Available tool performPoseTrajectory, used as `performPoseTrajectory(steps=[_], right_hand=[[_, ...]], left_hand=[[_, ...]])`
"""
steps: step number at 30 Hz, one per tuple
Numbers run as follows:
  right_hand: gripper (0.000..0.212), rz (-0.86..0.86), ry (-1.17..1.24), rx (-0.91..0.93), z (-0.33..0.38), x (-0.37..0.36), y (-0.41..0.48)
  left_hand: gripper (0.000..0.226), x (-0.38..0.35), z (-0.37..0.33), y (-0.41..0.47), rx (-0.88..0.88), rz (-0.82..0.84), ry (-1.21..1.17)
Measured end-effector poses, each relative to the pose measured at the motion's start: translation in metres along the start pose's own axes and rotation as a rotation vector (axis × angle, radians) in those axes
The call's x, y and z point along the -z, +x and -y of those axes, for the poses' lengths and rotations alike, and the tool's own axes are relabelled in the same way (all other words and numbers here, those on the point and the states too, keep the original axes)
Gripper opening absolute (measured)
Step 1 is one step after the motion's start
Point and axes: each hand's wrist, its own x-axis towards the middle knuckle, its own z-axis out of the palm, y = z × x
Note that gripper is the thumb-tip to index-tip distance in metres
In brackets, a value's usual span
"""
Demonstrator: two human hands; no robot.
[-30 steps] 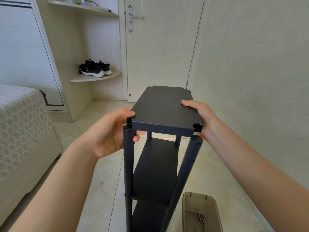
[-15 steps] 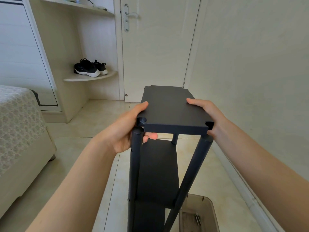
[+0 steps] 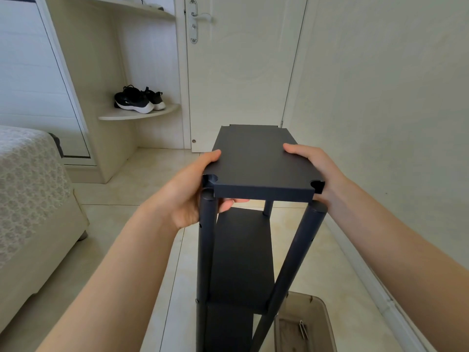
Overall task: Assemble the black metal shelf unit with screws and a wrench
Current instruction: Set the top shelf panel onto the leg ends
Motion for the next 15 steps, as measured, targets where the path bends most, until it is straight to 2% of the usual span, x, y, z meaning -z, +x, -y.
performPoseTrajectory(steps=[7,15], right_hand=[[0.018,-0.009,-0.041,0.001,-0.0076,0.0058,0.0025],[0.020,-0.035,-0.012,-0.047,-0.0082,0.0053,-0.0060]], left_hand=[[0.031,-0.0011,0.0004,0.0043,0.005,-0.108,0.030],[0.027,-0.0020,0.0008,0.0022,-0.030,-0.096,0.042]])
